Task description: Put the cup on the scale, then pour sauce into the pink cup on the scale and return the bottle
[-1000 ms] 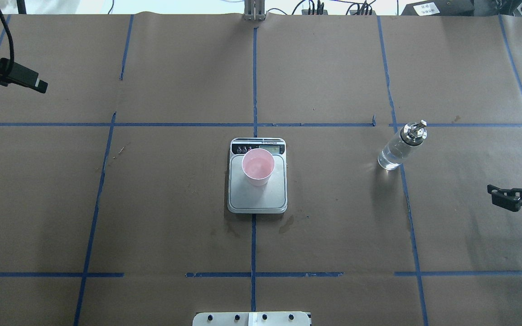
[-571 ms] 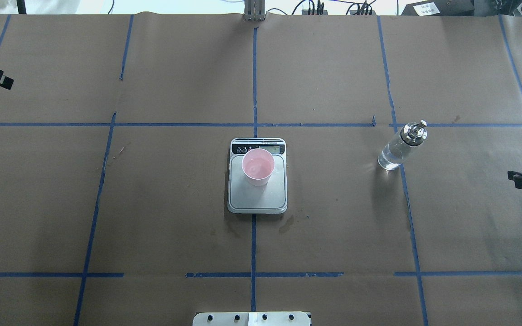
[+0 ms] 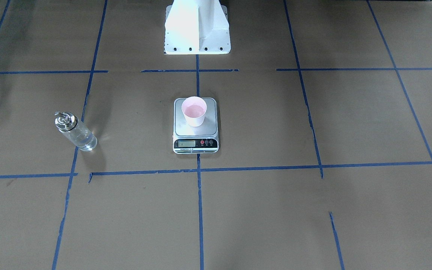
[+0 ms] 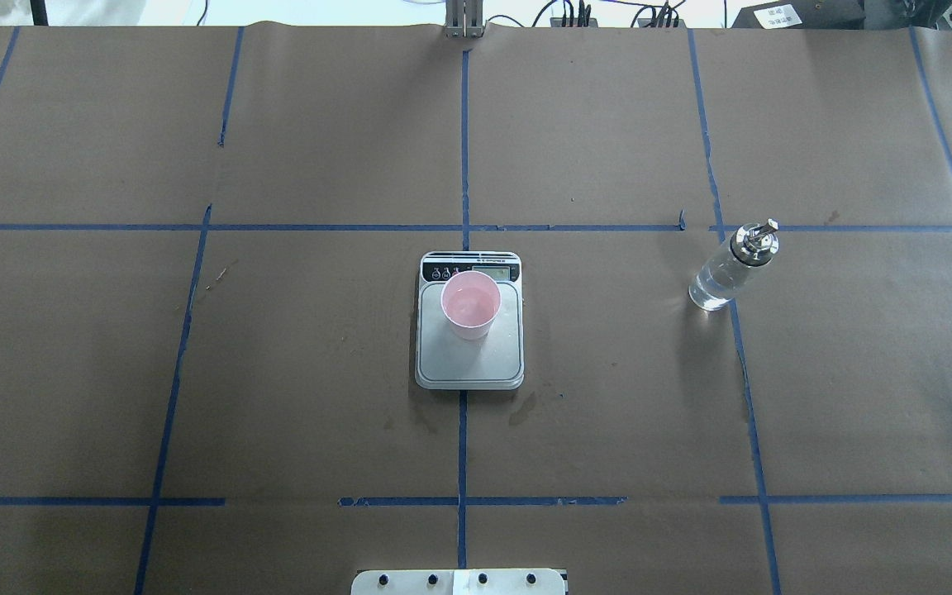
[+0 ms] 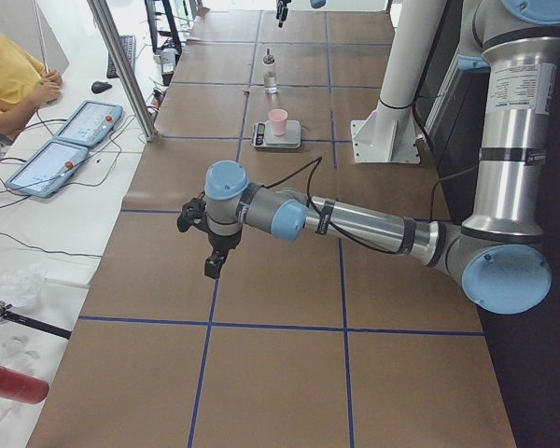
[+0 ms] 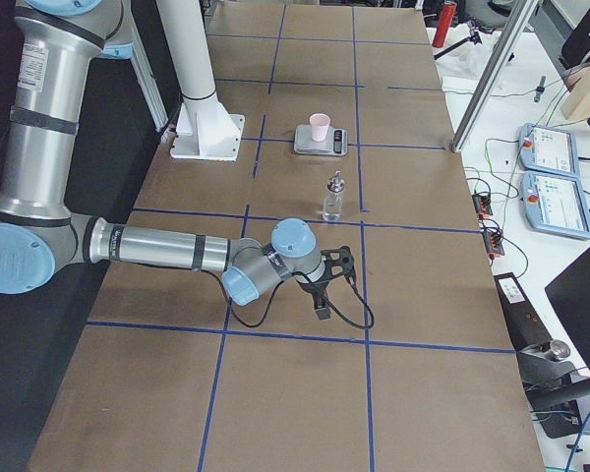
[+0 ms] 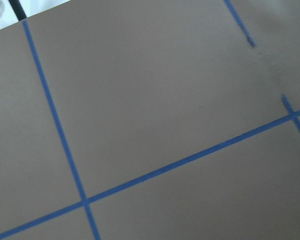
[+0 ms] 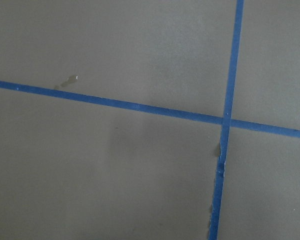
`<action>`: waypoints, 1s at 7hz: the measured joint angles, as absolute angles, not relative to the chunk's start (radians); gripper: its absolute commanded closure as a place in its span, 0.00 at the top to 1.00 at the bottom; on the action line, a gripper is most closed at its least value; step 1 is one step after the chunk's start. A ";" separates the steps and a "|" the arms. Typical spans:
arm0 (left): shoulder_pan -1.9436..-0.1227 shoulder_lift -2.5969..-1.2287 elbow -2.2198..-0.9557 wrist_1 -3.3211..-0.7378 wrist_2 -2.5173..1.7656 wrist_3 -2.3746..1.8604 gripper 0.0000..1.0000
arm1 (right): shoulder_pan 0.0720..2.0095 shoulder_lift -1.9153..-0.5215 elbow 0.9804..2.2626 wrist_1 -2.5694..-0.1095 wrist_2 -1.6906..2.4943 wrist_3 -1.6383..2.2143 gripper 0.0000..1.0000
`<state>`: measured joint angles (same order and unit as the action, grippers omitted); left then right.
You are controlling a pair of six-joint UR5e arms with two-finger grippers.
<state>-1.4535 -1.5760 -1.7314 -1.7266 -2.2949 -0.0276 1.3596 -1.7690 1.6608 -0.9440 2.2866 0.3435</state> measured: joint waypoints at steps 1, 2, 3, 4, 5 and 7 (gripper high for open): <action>-1.479 -1.564 -1.711 -1.724 -2.295 -0.027 1.00 | 1.399 -1.722 1.666 -1.098 2.331 0.257 1.00; -1.496 -1.560 -1.685 -1.724 -2.298 -0.027 1.00 | 1.425 -1.675 1.672 -1.244 2.346 0.180 1.00; -1.502 -1.568 -1.645 -1.728 -2.323 -0.027 1.00 | 1.449 -1.635 1.667 -1.364 2.344 0.108 1.00; -1.503 -1.570 -1.621 -1.730 -2.374 -0.026 1.00 | 1.467 -1.610 1.656 -1.442 2.341 0.053 1.00; -1.504 -1.565 -1.610 -1.733 -2.421 -0.025 1.00 | 1.478 -1.598 1.645 -1.486 2.342 0.029 1.00; -1.504 -1.572 -1.599 -1.738 -2.451 -0.028 1.00 | 1.482 -1.588 1.623 -1.506 2.352 0.021 1.00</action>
